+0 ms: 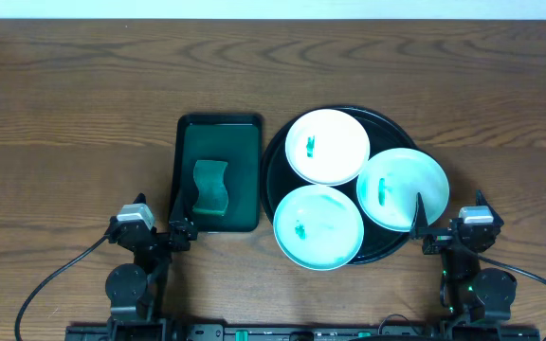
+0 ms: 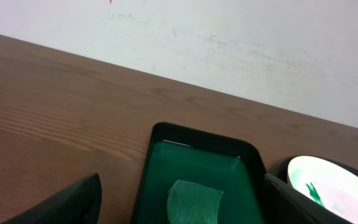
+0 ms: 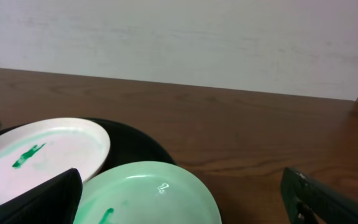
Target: Clean dirty plates on tray and stack at the side
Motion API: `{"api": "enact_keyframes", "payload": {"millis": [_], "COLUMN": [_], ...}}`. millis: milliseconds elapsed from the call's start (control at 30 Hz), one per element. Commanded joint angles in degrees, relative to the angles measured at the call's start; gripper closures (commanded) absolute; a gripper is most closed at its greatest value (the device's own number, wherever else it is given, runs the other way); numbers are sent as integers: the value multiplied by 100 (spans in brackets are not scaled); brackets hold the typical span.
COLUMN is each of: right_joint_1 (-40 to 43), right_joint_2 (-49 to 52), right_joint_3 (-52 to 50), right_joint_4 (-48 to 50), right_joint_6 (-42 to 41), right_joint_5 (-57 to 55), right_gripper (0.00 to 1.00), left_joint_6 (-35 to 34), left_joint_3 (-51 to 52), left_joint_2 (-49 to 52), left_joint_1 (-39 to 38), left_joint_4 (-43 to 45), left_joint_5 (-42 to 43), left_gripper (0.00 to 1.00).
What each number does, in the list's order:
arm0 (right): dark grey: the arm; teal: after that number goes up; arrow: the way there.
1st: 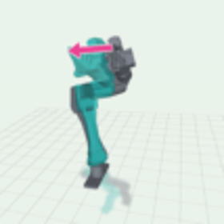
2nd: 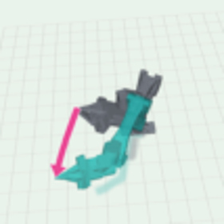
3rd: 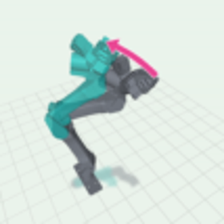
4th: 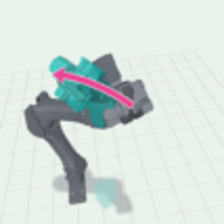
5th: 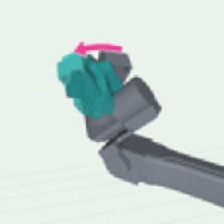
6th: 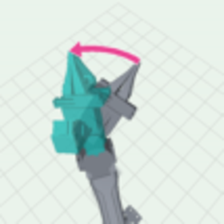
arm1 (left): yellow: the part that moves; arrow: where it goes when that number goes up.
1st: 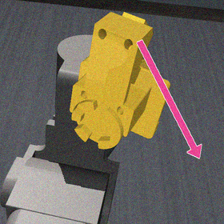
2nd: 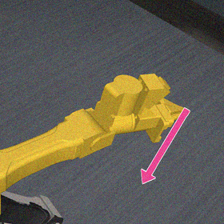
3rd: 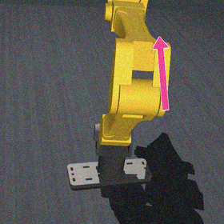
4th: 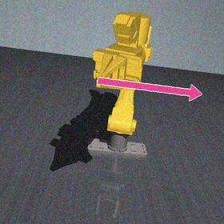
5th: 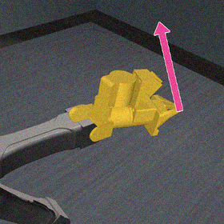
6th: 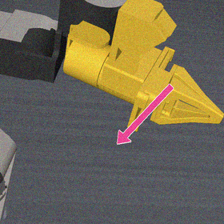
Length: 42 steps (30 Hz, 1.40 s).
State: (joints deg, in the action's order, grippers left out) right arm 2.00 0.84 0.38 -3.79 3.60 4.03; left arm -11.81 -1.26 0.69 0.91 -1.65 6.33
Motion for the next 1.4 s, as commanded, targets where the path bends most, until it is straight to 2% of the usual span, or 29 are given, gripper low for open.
{"api": "enact_keyframes", "payload": {"millis": [0, 1167, 1300, 1367], "right_joint_1": [31, 15, 15, 15], "right_joint_2": [-35, -35, -35, -33], "right_joint_3": [-7, -7, -7, -7], "right_joint_4": [-28, -22, -17, -20], "right_joint_6": [55, 37, -361, -815], "right_joint_5": [-74, -44, 55, 57], "right_gripper": [1, 1, 1, 1], "left_joint_6": [-9, -9, -9, -7], "left_joint_3": [98, 98, 98, 98], "left_joint_2": [2, 2, 2, 2], "left_joint_1": [-24, -24, -24, -24], "left_joint_4": [-173, -173, -170, -170], "left_joint_5": [201, 203, 201, 199], "left_gripper": [20, 20, 19, 20]}}
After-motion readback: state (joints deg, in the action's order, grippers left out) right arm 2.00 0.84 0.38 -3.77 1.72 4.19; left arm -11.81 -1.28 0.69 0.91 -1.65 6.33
